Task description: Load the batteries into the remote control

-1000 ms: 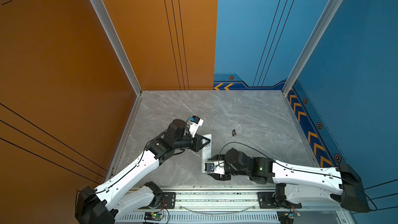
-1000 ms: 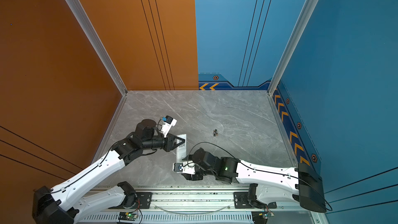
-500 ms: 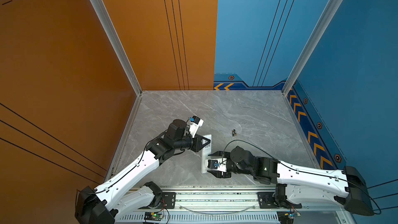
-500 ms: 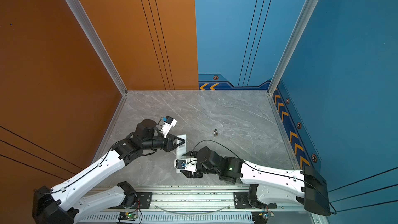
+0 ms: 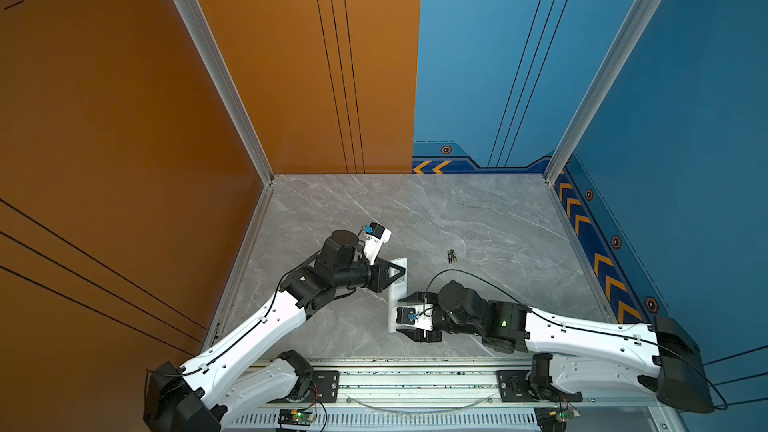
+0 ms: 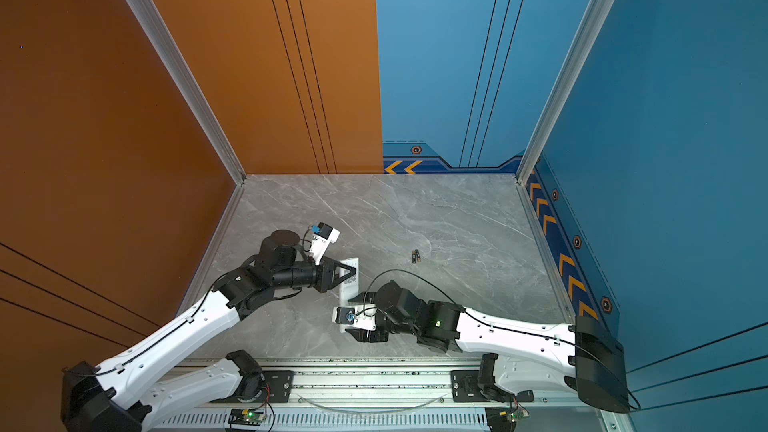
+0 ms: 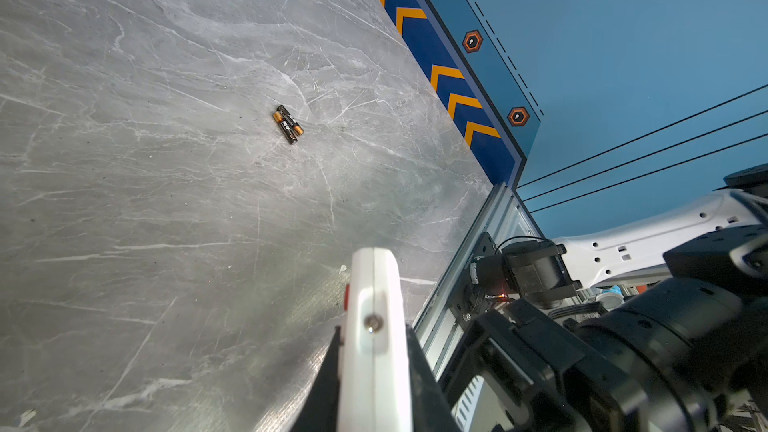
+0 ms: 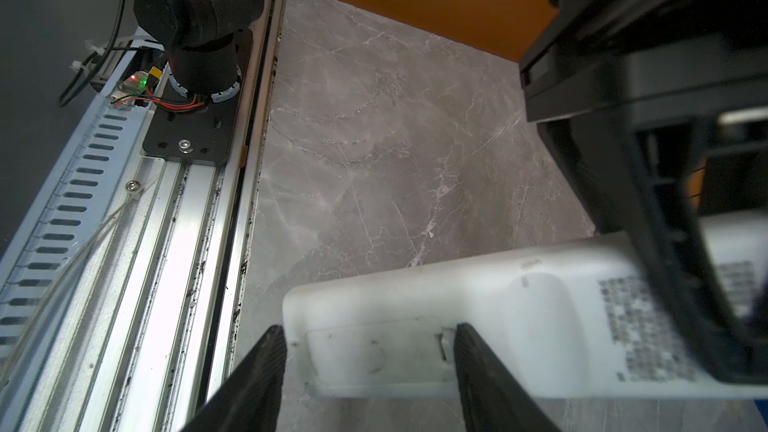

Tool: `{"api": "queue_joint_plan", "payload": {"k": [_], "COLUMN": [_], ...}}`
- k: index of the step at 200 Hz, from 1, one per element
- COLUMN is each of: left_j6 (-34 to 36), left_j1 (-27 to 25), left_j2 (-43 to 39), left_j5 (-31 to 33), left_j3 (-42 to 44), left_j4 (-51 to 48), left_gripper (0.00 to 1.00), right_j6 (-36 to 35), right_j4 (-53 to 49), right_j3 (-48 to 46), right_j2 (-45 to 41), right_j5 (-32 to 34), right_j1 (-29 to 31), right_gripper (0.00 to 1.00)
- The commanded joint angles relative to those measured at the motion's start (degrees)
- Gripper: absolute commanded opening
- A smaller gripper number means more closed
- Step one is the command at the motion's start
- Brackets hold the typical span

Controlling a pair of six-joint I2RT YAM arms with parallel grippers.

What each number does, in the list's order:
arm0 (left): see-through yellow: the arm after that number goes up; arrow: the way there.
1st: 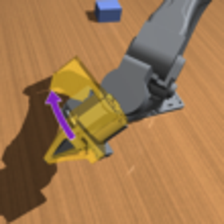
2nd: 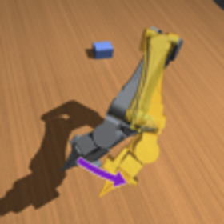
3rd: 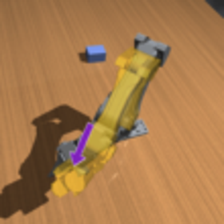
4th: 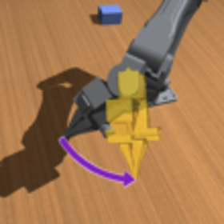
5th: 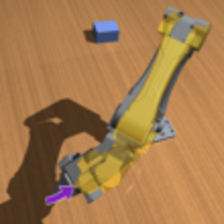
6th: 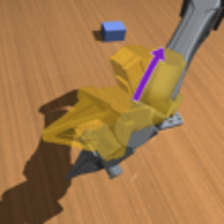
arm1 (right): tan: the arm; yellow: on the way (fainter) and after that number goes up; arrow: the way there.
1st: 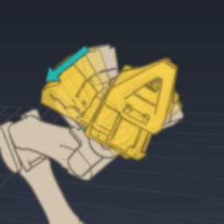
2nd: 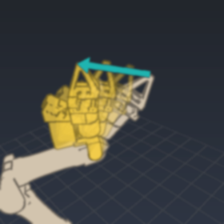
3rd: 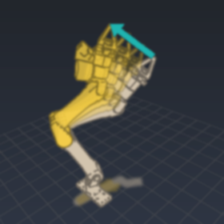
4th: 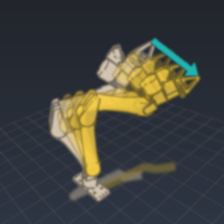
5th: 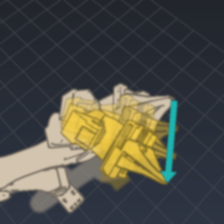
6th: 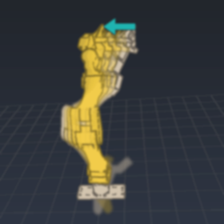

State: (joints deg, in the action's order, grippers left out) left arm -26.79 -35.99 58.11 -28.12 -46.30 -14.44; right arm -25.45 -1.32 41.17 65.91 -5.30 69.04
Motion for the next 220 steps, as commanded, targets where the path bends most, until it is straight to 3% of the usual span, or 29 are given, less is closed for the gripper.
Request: {"api": "queue_joint_plan", "payload": {"k": [1,220], "left_j6": [-1.2,-3.3], "left_j1": [0.4,3.0], "left_j2": [-1.7,-1.9], "left_j5": [-1.4,-4.6], "left_j3": [-0.3,0.2], "left_j4": [2.7,6.9], "left_gripper": [0.00,0.00], "right_j6": [1.4,0.3], "right_j4": [0.9,-5.7], "right_j3": [-1.2,0.6], "right_j2": [0.9,5.6], "right_j5": [-0.9,-0.5], "right_j1": [-0.3,0.9], "right_gripper": [0.62,0.55]}}
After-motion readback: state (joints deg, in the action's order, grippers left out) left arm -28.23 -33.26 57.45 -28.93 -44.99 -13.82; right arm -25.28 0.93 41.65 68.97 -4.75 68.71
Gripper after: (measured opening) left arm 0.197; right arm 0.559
